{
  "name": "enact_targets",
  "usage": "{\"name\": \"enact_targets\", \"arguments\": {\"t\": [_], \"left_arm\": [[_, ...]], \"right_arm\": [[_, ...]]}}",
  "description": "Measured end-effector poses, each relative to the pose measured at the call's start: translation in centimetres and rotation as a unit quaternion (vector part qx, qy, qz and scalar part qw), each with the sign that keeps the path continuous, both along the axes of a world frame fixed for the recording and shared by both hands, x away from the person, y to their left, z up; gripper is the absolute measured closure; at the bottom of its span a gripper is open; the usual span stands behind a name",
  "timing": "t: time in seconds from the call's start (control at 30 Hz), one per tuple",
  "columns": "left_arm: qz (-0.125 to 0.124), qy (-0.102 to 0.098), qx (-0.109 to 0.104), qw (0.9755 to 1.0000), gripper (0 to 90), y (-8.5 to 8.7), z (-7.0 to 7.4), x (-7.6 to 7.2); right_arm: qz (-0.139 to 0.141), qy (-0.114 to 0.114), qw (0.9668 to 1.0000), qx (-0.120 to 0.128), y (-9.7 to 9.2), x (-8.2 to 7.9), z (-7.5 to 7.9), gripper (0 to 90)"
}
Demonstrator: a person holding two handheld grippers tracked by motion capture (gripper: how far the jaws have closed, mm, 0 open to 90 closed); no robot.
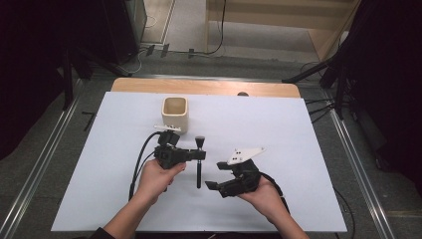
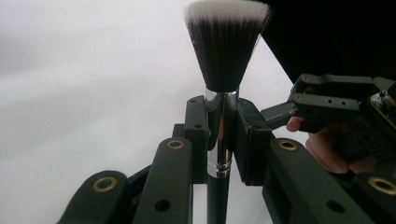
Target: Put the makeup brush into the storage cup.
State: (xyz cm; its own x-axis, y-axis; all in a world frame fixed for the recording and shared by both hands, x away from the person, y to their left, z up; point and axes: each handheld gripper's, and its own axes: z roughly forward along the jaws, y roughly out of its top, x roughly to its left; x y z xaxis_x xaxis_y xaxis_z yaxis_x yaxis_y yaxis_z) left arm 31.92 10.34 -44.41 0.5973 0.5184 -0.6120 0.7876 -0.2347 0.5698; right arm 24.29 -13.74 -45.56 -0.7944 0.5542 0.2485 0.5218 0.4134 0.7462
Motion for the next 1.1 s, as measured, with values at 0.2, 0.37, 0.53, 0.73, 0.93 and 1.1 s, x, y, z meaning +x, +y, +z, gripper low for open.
{"name": "enact_targets", "arguments": {"t": [0.2, 0.37, 0.53, 0.73, 0.93, 1.1], "left_arm": [[-0.001, -0.001, 0.0, 1.0, 77.6, 0.1, 0.1, 0.0], [-0.003, 0.001, 0.002, 1.0, 77.7, 0.2, 0.1, 0.0], [-0.006, 0.0, 0.001, 1.0, 77.6, 0.1, 0.0, 0.0], [-0.008, -0.001, -0.002, 1.0, 77.6, 0.1, 0.1, 0.0], [-0.01, 0.0, -0.001, 0.9999, 77.7, 0.2, 0.1, 0.0], [-0.012, -0.002, -0.001, 0.9999, 77.6, 0.3, 0.1, 0.0]], "right_arm": [[-0.003, -0.006, 1.0, -0.007, -1.0, -0.1, 0.3, 24.8], [-0.007, -0.016, 0.9998, -0.01, -2.1, -0.2, 0.3, 24.1], [-0.011, -0.015, 0.9997, -0.016, -3.0, -0.4, 0.1, 24.0], [-0.016, -0.021, 0.9994, -0.02, -4.1, -0.7, 0.1, 24.0], [-0.036, -0.026, 0.9987, -0.023, -5.4, -0.9, 0.3, 23.8], [-0.044, -0.029, 0.9984, -0.021, -6.7, -1.0, 0.2, 23.7]]}}
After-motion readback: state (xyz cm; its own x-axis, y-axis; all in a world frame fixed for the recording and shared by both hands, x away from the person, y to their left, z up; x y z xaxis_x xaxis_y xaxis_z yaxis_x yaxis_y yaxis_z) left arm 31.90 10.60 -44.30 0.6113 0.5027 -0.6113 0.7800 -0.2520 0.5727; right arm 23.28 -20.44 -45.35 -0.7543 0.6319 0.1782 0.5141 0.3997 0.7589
